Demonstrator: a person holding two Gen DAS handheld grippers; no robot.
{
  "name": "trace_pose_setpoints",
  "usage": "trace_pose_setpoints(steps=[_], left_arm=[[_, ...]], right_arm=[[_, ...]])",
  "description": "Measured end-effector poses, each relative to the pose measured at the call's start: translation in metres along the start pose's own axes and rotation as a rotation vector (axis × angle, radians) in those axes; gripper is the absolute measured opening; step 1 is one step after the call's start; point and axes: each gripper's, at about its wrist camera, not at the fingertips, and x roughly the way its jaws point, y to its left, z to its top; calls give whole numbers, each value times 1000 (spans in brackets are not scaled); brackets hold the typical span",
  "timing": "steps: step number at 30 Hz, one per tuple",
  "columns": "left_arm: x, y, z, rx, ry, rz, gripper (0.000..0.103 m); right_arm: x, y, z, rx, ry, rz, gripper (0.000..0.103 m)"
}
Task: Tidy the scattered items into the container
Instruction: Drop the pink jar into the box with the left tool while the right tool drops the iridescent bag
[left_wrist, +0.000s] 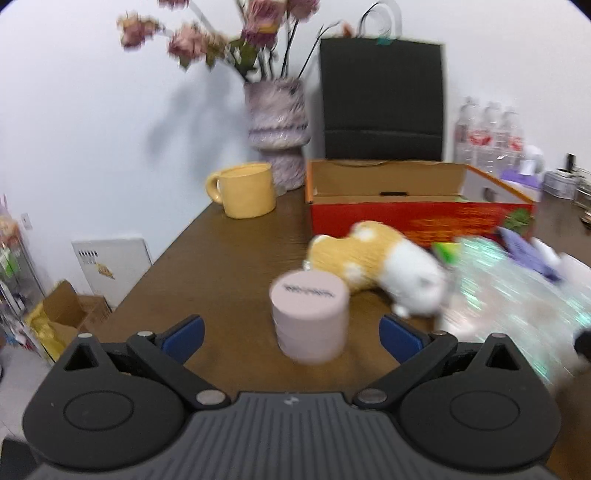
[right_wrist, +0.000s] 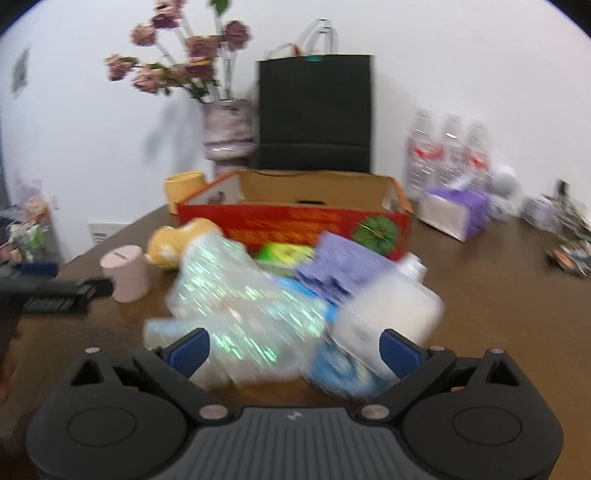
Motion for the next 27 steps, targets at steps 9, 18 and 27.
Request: trace_pose_setpoints(steps=[9, 18, 27], left_arm=[[24, -6, 21, 3, -16, -93, 56], [162, -88, 202, 137, 61, -163, 57], [212, -119, 194, 314, 276, -37, 86]], right_arm=[[33, 18, 28, 4, 30, 86, 7], [148, -37, 219, -30, 43, 4, 11], [292, -58, 198, -7, 409, -87, 49]])
